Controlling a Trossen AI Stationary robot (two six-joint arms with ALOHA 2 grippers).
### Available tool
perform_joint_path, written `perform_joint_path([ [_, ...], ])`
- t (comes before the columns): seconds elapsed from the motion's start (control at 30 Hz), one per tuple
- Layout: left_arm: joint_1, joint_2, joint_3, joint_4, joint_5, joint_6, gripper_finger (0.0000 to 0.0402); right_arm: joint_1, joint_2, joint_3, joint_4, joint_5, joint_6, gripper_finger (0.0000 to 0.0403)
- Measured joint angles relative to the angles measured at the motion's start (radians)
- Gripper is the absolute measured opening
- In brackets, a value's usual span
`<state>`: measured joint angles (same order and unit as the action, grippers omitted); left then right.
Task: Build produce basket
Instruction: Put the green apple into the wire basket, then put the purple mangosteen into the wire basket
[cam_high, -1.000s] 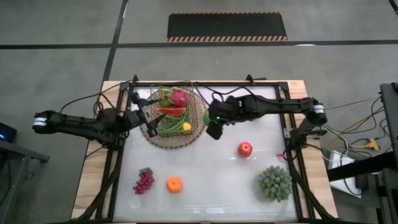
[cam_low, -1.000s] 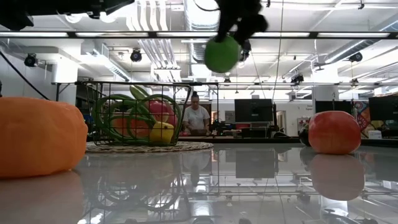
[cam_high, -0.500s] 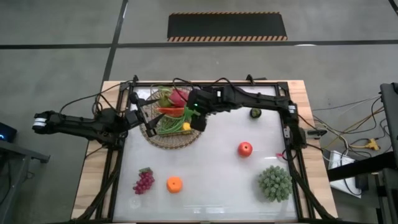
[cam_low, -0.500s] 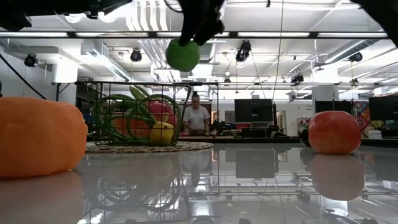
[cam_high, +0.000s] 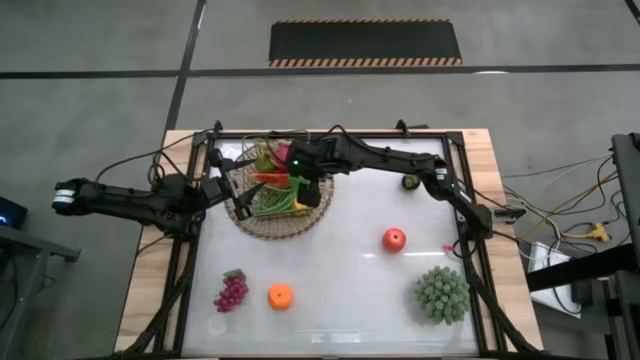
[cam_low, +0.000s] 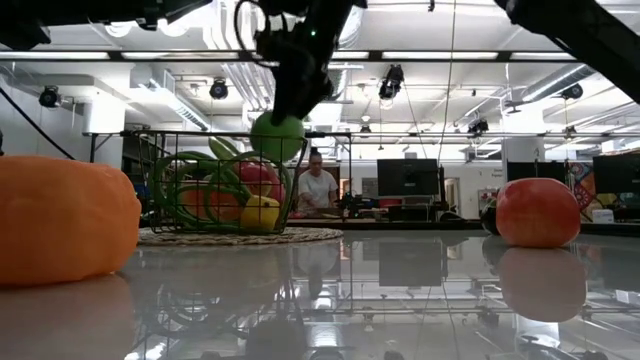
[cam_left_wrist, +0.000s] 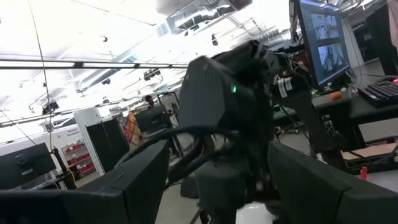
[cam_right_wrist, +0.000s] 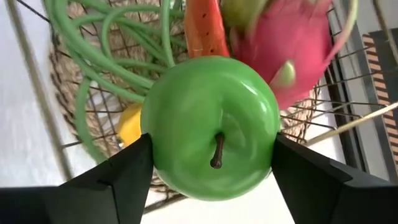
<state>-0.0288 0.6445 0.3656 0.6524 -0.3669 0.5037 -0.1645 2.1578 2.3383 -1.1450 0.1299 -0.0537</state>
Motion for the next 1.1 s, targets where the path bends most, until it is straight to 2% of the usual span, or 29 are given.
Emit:
perform_joint_path([
  [0.47, 0.000, -0.001, -0.001, -0.003, 0.000, 0.000, 0.0255, -0.006, 0.065, -0.002, 0.037, -0.011, -0.053, 0.0294],
  [0.8, 0.000, 0.001, -0.001, -0.002, 0.000, 0.001, 0.0255, -0.007, 0.085, -0.002, 0.052, -0.010, -0.055, 0.0353],
  [1.1, 0.000, 0.002, -0.001, -0.003, 0.000, 0.001, 0.0255, -0.006, 0.034, -0.002, 0.050, 0.001, -0.052, 0.0353],
])
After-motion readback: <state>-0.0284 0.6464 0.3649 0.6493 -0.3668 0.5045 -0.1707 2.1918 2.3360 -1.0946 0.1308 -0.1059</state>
